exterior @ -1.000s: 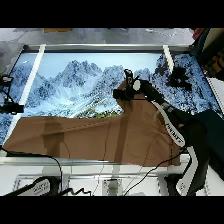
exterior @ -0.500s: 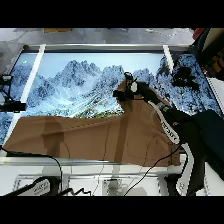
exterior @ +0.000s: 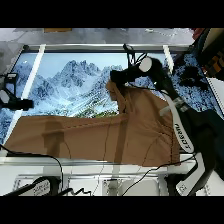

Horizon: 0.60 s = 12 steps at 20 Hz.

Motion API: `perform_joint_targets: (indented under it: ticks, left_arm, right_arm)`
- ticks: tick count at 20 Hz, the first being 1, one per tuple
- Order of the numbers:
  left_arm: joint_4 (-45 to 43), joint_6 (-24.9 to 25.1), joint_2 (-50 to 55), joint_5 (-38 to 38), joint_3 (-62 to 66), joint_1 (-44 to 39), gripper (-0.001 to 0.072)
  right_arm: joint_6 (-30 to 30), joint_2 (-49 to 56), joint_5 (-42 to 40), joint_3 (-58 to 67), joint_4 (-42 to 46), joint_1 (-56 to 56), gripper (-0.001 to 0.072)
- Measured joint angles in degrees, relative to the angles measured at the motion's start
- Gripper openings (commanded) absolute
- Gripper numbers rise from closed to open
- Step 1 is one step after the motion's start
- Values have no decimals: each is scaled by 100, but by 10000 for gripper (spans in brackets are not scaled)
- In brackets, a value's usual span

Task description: Fold the clothes and pants, and hang the long-sleeved shirts on hangers.

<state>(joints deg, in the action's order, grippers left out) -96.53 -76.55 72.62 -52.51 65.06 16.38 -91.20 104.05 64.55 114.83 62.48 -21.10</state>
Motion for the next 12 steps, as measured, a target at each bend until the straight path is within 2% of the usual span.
perform_joint_targets:
  ticks: [2, 3, 7, 12]
  left_arm:
    - [457, 0, 0, 0, 0, -144, 503]
    - [673, 0, 0, 0, 0, -223, 552]
    - [1506, 2, 0, -15, 0, -654, 552]
    - [1965, 74, 20, 9, 0, -1213, 552]
  right_arm:
    - [184, -323, 280, 57, -48, 0, 23]
    - [278, -487, 350, 74, -70, 0, 23]
    - [522, -894, 321, 105, -90, 0, 23]
    - [610, -1016, -761, 92, -365, -7, 24]
